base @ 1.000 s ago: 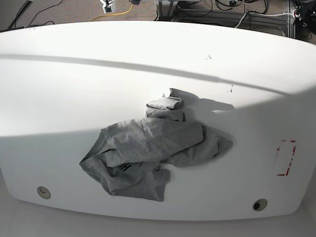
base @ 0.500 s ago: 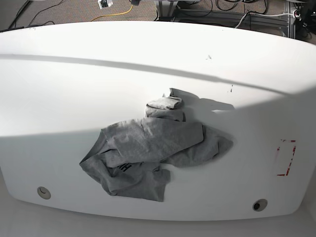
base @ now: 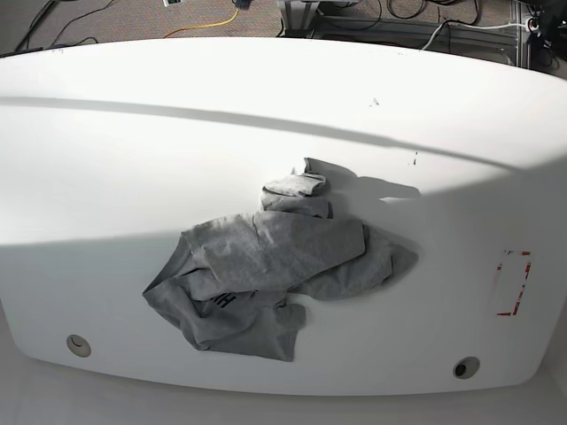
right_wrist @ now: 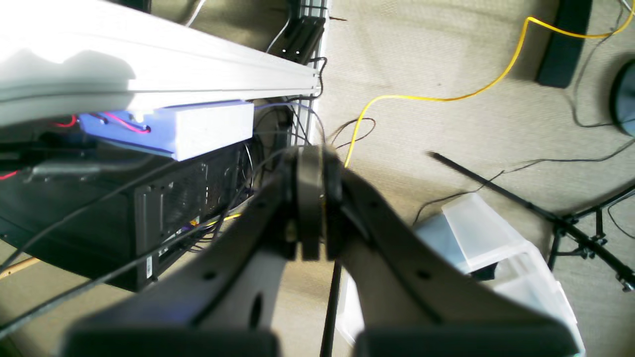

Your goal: Layout the t-shirt on the table in an organized manner, then fold the t-shirt properly

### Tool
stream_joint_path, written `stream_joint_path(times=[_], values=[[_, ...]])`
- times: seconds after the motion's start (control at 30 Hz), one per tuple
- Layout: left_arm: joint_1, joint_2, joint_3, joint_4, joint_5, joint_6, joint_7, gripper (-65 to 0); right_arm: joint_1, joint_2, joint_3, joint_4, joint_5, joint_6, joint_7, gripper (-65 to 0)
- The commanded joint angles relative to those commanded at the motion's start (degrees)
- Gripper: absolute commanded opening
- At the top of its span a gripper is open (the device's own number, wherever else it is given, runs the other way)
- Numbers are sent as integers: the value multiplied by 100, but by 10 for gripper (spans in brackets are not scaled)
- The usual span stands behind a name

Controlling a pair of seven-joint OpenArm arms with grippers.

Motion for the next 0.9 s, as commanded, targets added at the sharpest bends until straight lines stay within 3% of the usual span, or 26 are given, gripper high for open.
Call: stream_joint_path(times=[0.1, 0.4, 0.67, 0.9], values=[[123, 70, -246, 466, -26, -79, 229, -543, -273, 0, 88, 369, 0, 0, 0, -642], [229, 114, -580, 1327, -35, -519, 264, -543, -563, -158, 132, 958, 9, -9, 0, -642], [-97, 105, -818, 1618, -35, -721, 264, -543, -334, -246, 149, 1002, 0, 26, 105, -644], [-747, 97, -993, 1626, -9, -721, 264, -543, 62, -255, 158, 1073, 0, 26, 185, -644]])
